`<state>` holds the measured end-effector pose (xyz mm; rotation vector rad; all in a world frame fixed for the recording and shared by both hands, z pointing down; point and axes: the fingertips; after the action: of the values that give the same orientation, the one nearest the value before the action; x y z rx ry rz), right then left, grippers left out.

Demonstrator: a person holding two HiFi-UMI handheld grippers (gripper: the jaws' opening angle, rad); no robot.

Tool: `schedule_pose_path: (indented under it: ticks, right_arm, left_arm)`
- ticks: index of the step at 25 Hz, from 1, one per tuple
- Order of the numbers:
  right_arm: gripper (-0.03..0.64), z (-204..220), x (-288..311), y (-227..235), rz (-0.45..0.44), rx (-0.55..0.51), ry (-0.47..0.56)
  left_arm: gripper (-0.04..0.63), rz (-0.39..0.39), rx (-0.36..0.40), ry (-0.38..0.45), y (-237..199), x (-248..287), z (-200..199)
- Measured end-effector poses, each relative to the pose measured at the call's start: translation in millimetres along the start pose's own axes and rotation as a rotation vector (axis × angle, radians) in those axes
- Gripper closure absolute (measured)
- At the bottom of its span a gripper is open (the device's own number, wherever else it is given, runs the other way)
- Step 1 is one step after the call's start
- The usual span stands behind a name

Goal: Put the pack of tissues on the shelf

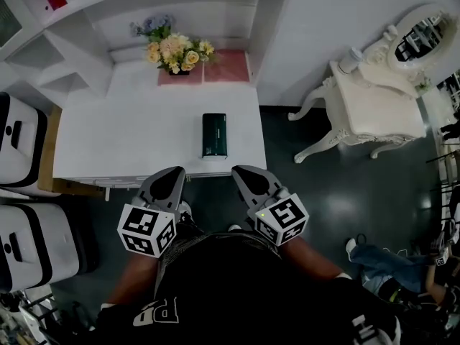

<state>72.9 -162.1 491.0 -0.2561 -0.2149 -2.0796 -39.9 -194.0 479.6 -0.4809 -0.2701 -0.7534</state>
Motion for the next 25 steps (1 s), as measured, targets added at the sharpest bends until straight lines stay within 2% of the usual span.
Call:
schedule_pose_path:
  ticks: [13, 18, 25]
  right_arm:
    - [0.606, 21, 78, 5, 0.111, -0.005, -0.151]
    - [0.606, 38, 96, 8, 0.181, 0.015, -0.218]
    - [0.580, 69, 118, 16, 0.283, 0.106, -0.299]
  left_arm:
    - [0.580, 0.108, 0.053, -0.087, -70, 36, -7]
    - [0.580, 0.143, 0.076, -0.117, -96, 46, -3]
    - [0.580, 0.200, 0.083, -0.168, -126, 47, 5]
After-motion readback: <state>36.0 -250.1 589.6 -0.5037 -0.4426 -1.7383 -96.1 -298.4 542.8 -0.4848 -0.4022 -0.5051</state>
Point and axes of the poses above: the fingertips, and each gripper's own axes: x forward along the fingers, y to its right, z out of its underside, and after that the axes turned 9 degrees about -x, right-handed
